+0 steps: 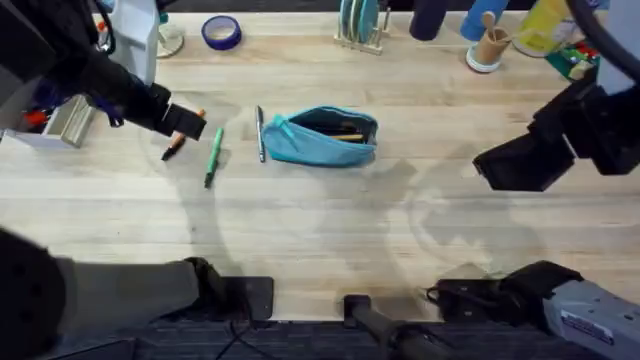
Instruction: Unzip the bag, pick up the pens from the table one at a time and place them inside, then zip the bag closed.
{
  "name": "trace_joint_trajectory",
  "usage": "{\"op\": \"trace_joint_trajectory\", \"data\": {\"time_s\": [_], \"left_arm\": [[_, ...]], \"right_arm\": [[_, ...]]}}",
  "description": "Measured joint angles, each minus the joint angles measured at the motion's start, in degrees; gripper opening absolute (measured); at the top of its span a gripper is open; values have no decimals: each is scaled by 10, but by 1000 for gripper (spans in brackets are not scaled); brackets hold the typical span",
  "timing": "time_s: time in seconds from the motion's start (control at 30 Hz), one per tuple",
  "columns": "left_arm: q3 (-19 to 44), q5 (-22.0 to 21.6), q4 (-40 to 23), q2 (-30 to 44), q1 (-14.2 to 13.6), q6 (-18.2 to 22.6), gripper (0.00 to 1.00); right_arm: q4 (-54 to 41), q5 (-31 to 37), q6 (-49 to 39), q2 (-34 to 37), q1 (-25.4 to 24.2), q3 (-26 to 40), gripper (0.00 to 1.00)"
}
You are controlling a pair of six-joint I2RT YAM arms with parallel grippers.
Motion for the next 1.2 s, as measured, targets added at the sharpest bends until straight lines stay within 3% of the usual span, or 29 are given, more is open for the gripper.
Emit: {"op": "trace_joint_trajectory", "data": {"time_s": [0.3,0.5,0.87,0.9,1.0,1.13,1.2], "left_arm": [[0,20,9,86,50,52,993],[0,37,19,129,51,89,993],[12,51,22,164,51,101,991],[12,51,23,165,51,101,940],[15,58,33,168,53,104,537],[16,64,38,169,53,104,400],[16,70,42,169,52,103,115]], "right_arm": [[0,0,2,0,0,0,997],[0,0,2,0,0,0,997],[0,0,2,0,0,0,998],[0,0,2,0,0,0,998],[0,0,2,0,0,0,998],[0,0,2,0,0,0,998],[0,0,2,0,0,0,998]]}}
